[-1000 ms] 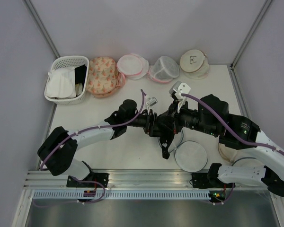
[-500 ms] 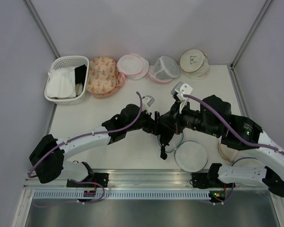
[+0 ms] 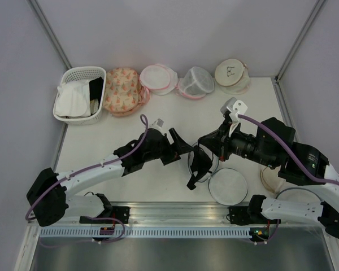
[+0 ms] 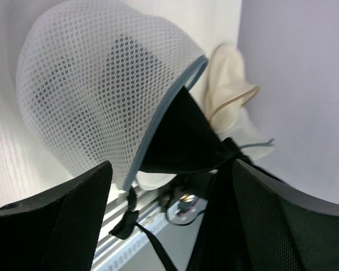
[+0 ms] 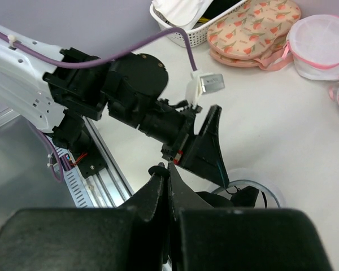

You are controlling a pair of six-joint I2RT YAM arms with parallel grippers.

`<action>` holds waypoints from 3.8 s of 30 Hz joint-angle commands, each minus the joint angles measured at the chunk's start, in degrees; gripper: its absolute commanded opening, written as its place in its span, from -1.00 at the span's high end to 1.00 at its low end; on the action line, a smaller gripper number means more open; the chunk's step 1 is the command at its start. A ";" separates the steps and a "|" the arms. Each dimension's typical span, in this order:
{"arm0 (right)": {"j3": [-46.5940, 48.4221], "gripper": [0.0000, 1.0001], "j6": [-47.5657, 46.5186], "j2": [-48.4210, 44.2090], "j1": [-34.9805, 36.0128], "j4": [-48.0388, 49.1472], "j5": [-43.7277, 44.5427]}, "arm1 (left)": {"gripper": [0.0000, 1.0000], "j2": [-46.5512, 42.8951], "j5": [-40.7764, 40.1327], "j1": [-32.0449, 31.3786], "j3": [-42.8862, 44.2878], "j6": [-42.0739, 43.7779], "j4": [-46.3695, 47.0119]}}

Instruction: Unzip the laundry bag and remove the bra

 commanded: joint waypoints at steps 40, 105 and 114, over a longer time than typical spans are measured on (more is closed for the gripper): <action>-2.50 0.99 -1.47 1.79 0.05 0.03 1.15 | 0.95 24.96 28.86 -2.16 6.43 -36.26 50.83; -17.87 -0.89 10.22 -11.31 0.14 -3.83 23.65 | 0.95 29.44 18.06 70.80 76.48 30.19 -14.02; -21.21 -0.92 10.83 -11.22 0.14 -4.54 23.39 | 0.95 36.83 15.34 70.80 77.44 33.80 -15.78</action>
